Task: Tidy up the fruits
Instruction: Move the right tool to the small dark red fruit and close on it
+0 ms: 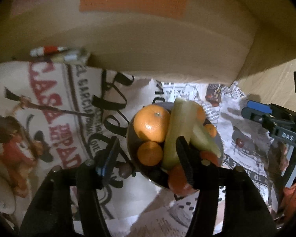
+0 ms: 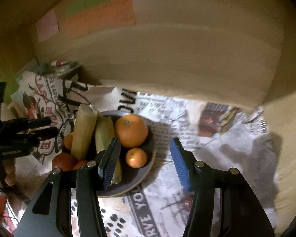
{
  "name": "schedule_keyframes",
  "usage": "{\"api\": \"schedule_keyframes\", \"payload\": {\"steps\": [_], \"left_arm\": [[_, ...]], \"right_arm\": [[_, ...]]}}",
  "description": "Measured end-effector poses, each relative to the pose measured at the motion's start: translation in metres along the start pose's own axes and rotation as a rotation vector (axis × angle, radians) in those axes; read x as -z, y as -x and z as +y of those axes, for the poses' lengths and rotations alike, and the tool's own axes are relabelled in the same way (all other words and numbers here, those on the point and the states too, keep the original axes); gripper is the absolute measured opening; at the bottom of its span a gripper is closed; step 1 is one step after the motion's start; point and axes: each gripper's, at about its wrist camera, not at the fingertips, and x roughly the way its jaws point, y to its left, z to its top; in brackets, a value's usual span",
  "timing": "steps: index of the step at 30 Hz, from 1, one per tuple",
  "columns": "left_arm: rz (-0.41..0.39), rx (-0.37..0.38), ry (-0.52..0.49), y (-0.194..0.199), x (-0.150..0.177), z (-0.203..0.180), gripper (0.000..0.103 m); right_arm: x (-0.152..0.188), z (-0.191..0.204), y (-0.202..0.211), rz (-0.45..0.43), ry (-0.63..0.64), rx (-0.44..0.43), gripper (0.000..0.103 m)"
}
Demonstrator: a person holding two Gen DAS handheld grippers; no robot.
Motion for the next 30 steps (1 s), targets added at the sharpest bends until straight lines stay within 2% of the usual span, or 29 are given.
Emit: {"api": "schedule_keyframes", "payload": {"steps": [5, 10, 15, 19, 21, 24, 28, 30], "left_arm": [[-0.028, -0.045, -0.009, 0.025, 0.011, 0.011, 0.067], [-0.004, -0.087, -0.002, 0.035, 0.032, 0.027, 0.067], [0.050, -0.139, -0.002, 0.033, 0.059, 0.042, 0.067], [0.078, -0.157, -0.003, 0.032, 0.078, 0.051, 0.067], [0.089, -0.156, 0.000, 0.031, 0.084, 0.052, 0.067], [0.102, -0.142, -0.007, 0.025, 0.085, 0.049, 0.066], [0.103, -0.115, -0.036, 0.016, 0.080, 0.039, 0.056], [0.109, -0.103, -0.054, 0.009, 0.075, 0.033, 0.055]], "right_arm": [[0.005, -0.012, 0.015, -0.008, 0.004, 0.081, 0.049], [0.031, -0.032, 0.010, 0.056, -0.039, 0.127, 0.049], [0.054, -0.044, -0.002, 0.130, -0.071, 0.127, 0.049], [0.064, -0.045, -0.005, 0.151, -0.067, 0.126, 0.049], [0.067, -0.044, -0.007, 0.162, -0.059, 0.124, 0.048], [0.072, -0.042, -0.013, 0.181, -0.047, 0.116, 0.040], [0.076, -0.040, -0.023, 0.210, -0.037, 0.105, 0.033], [0.078, -0.039, -0.027, 0.219, -0.027, 0.107, 0.032]]}}
